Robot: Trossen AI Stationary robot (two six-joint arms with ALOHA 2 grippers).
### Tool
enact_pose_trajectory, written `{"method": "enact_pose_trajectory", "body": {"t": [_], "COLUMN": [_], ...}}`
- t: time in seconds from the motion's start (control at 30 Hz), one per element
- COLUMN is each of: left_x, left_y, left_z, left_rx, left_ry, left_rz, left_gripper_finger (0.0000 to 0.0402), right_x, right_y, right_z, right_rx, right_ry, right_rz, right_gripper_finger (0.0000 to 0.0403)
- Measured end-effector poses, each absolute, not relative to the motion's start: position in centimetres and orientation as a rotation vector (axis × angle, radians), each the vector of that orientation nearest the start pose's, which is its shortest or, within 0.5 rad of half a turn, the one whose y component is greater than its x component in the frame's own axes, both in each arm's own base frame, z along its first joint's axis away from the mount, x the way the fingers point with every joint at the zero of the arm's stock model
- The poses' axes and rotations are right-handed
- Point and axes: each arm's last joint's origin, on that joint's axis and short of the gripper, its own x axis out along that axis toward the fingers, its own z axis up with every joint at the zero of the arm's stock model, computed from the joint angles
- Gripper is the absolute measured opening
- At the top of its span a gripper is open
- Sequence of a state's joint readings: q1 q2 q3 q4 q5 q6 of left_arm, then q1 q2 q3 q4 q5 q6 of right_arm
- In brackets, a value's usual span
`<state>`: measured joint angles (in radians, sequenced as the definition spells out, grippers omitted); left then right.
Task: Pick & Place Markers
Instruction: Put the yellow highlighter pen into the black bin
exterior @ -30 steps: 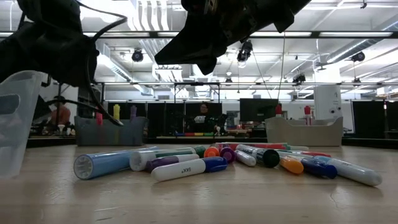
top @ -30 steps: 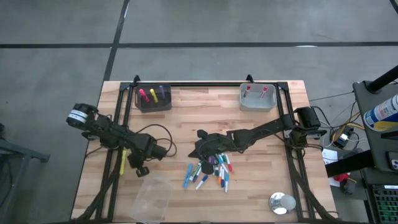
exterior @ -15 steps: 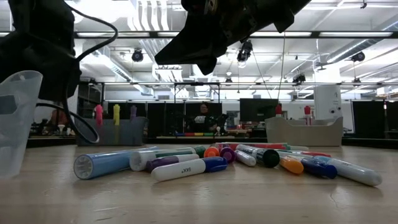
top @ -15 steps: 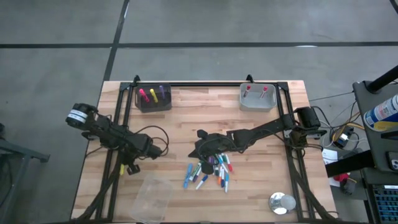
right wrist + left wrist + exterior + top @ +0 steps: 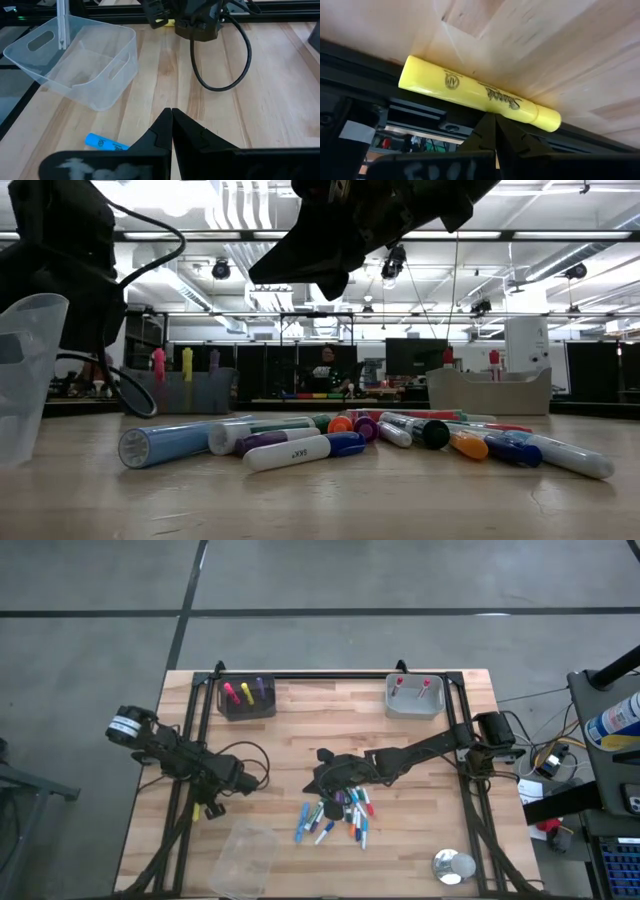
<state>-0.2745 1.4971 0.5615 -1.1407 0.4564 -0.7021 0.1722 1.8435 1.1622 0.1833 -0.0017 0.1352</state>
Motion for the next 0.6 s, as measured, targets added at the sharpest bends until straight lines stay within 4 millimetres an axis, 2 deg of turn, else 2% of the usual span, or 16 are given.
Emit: {"method": "enact_pose_trajectory", "body": {"t": [0.33,0.5,0.6], "left_x": [14.0,16.5,17.1], "left_y": [-5.3,-5.8,-5.9], "left_z": [12.3,13.9,14.7], "left_rx": [-0.588,-0.531,-0.51], "left_ry": [2.169,2.033,1.99], "left_rz": [0.294,0.247,0.225], "left_gripper_finger": [0.0,0.0,0.0], "right_x": [39.8,39.8,39.8], "right_y": [6.9,6.9,6.9], "right_z": [20.4,20.4,20.4], "right_rx": [0.089,0.086,0.086], "right_ry": [0.507,0.506,0.506], "right_rz": [0.137,0.137,0.137], "right_gripper_finger": [0.0008,0.0008,0.0008]}}
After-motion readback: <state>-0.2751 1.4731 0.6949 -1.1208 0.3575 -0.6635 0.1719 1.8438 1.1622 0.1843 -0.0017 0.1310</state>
